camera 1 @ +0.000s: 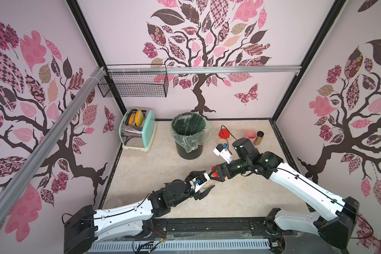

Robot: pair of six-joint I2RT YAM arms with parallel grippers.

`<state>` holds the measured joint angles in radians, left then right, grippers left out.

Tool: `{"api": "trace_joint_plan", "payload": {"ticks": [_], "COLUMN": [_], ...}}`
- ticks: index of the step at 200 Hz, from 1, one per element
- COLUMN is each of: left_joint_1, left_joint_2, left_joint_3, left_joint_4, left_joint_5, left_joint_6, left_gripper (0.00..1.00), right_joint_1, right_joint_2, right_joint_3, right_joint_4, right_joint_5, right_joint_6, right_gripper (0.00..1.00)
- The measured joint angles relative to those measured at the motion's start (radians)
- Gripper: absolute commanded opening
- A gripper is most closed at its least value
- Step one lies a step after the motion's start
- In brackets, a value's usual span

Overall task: Empty expired oatmeal from jars
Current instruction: Move the trash bin to the center of the board, then unscrew the lid from the jar.

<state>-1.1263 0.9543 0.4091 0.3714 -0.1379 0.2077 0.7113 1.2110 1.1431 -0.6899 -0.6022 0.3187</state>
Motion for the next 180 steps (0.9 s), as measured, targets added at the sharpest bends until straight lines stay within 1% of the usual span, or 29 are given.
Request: {"api": "trace_joint_plan", "payload": {"ticks": [32,64,88,117,128,142,161,180], "left_joint_1": [0.0,0.0,0.0,0.0,0.0,0.0,0.0,0.0], "left_joint_2": [-0.004,-0.015,-0.021,-0.021,-0.021,-0.021,-0.021,-0.03], "left_joint_3": [-0.002,-0.005,-0.006,-0.006,-0.006,-0.006,-0.006,-0.005], "left_joint_4": [0.009,0.024,0.032,0.035,0.035,0.035,0.035,0.043], "left_joint_5": [-0.025,-0.041,-0.042,-0.041,-0.04,-0.037,-0.032,-0.024], "left_joint_6": [0.006,0.015,0.024,0.029,0.029,0.029,0.028,0.021], "left_gripper": [0.65,0.65,0.65,0.65,0.65,0.65,0.65,0.65], "right_joint_1": [0.0,-0.023,-0.033,-0.033,-0.033,-0.033,-0.033,-0.033], "right_joint_2": [0.0,-0.014,-0.027,-0.027,-0.026,-0.026,-0.025,-0.02], "right_joint_3": [0.059,0.106,0.121,0.13,0.13,0.133,0.145,0.172], "right_joint_4": [-0.049,-0.095,-0.12,-0.132,-0.137,-0.143,-0.153,-0.169], "right_joint_5": [0.035,0.061,0.072,0.075,0.074,0.072,0.071,0.072], "right_joint_6": [-0.006,-0.009,-0.009,-0.01,-0.012,-0.018,-0.036,-0.06], "right_gripper": [1.0,1.0,0.97,0.88,0.82,0.78,0.7,0.68]}}
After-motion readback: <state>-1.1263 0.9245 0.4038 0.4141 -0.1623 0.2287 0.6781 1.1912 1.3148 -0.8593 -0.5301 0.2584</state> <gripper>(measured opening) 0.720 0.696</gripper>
